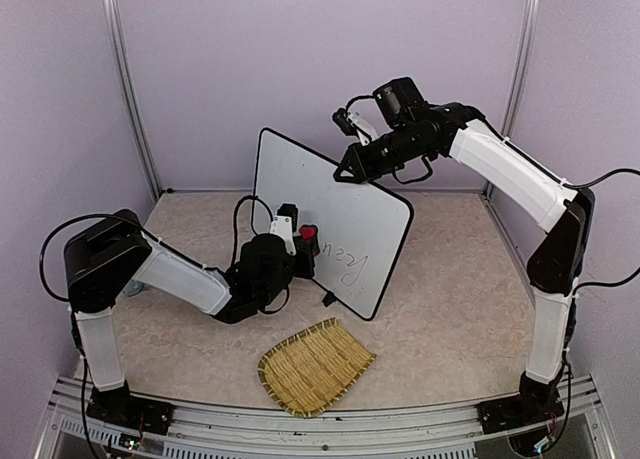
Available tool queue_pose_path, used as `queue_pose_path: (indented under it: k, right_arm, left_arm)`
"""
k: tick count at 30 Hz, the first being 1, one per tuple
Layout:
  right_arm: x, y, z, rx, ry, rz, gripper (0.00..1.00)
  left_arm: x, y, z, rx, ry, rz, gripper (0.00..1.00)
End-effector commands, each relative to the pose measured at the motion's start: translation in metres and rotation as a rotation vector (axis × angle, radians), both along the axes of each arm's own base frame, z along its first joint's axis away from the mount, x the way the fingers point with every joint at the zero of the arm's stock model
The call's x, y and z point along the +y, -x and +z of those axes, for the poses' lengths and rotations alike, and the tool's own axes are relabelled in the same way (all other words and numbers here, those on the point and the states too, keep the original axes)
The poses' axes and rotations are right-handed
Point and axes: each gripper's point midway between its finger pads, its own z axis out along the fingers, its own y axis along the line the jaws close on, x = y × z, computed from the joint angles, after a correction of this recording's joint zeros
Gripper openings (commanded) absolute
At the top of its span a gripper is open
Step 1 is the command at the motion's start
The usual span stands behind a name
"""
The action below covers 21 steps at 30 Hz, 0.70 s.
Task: Erase the whiteboard
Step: Erase the center of the whiteboard.
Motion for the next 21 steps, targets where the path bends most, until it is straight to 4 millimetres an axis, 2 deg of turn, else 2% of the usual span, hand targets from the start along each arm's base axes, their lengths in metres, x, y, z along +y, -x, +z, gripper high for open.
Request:
queue_pose_path:
  k: [1,5,8,13,17,21]
  right_arm:
    - [0.036,0.064,-0.044,0.220,0.003,0.235,0.00]
    - [0.036,0.066,-0.042,0.217,0.003,0.237,0.00]
    - [0.036,0.066,-0.042,0.216,0.003,0.238,0.00]
    - [0.036,0.066,-0.043,0.218,0.004,0.237,0.00]
    - [0.035,0.067,-0.042,0.215,0.004,0.237,0.00]
    - [0.034,0.067,-0.042,0.215,0.007,0.235,0.00]
  left_arm:
    - [-0.028,0.030,-0.047,0.109,-0.014,-0.130,0.19]
    - [-0.027,0.034,-0.060,0.153,-0.001,-0.127,0.19]
    - [-0.029,0.032,-0.057,0.147,0.007,-0.128,0.19]
    - [-0.023,0.018,-0.018,0.079,0.052,-0.085,0.19]
    - [0.001,-0.001,0.022,0.007,0.093,0.004,0.19]
    - [0.027,-0.018,0.049,-0.038,0.110,0.094,0.20]
